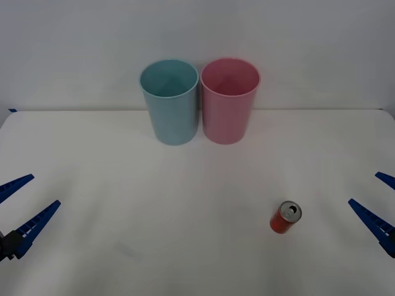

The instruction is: Grasp the object on the table and drop it into the matching bin: aluminum can to the light blue bin, PET bottle to the pink bin.

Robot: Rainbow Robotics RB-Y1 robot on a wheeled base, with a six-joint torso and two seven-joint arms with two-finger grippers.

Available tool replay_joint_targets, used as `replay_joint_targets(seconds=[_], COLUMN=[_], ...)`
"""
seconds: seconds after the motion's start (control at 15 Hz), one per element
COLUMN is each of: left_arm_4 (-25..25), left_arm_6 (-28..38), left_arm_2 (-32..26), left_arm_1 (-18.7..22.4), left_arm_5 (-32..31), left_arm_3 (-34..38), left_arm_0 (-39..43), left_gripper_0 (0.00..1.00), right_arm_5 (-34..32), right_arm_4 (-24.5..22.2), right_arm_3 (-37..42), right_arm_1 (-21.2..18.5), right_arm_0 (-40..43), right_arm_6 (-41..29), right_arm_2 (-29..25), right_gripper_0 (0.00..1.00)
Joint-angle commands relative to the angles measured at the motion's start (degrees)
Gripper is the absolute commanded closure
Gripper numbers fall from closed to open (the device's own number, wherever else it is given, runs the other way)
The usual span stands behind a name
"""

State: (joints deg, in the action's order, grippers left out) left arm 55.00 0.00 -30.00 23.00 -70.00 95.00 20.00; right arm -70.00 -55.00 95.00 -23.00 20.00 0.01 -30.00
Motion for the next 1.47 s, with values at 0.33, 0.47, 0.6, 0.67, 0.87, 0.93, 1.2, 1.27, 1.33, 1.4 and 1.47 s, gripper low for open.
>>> replay_joint_targets(seconds=[0.33,0.47,0.6,0.67,0.87,0.93,1.2,1.27,1.33,1.4,1.47], left_arm_4=[0.0,0.0,0.0,0.0,0.0,0.0,0.0,0.0,0.0,0.0,0.0], left_arm_6=[0.0,0.0,0.0,0.0,0.0,0.0,0.0,0.0,0.0,0.0,0.0], left_arm_2=[0.0,0.0,0.0,0.0,0.0,0.0,0.0,0.0,0.0,0.0,0.0], left_arm_1=[0.0,0.0,0.0,0.0,0.0,0.0,0.0,0.0,0.0,0.0,0.0], left_arm_5=[0.0,0.0,0.0,0.0,0.0,0.0,0.0,0.0,0.0,0.0,0.0], left_arm_3=[0.0,0.0,0.0,0.0,0.0,0.0,0.0,0.0,0.0,0.0,0.0], left_arm_0=[0.0,0.0,0.0,0.0,0.0,0.0,0.0,0.0,0.0,0.0,0.0], left_gripper_0=[0.0,0.0,0.0,0.0,0.0,0.0,0.0,0.0,0.0,0.0,0.0], right_arm_5=[-0.05,-0.05,-0.22,-0.4,-1.72,-2.16,-3.83,-4.27,-4.44,-4.44,-4.44], right_arm_4=[0.68,0.77,0.68,0.6,0.24,-0.37,-2.13,-2.74,-3.01,-3.1,-3.1], right_arm_3=[0.54,0.45,0.1,-0.87,-3.95,-4.56,-7.46,-7.99,-8.52,-8.96,-9.75], right_arm_1=[-2.4,-3.37,-3.9,-4.42,-5.92,-6.09,-7.15,-7.06,-7.06,-7.06,-7.06], right_arm_0=[0.92,1.89,2.59,2.68,2.76,2.76,2.68,2.5,2.41,2.32,2.06], right_arm_6=[-0.27,-0.27,0.35,0.7,2.02,2.37,4.65,5.44,6.06,8.17,10.89], right_arm_2=[-0.5,-0.15,0.47,1.26,2.84,2.93,4.6,4.78,5.22,5.65,6.18], right_gripper_0=[0.0,0.0,0.0,0.0,0.0,0.0,0.0,0.0,0.0,0.0,0.0])
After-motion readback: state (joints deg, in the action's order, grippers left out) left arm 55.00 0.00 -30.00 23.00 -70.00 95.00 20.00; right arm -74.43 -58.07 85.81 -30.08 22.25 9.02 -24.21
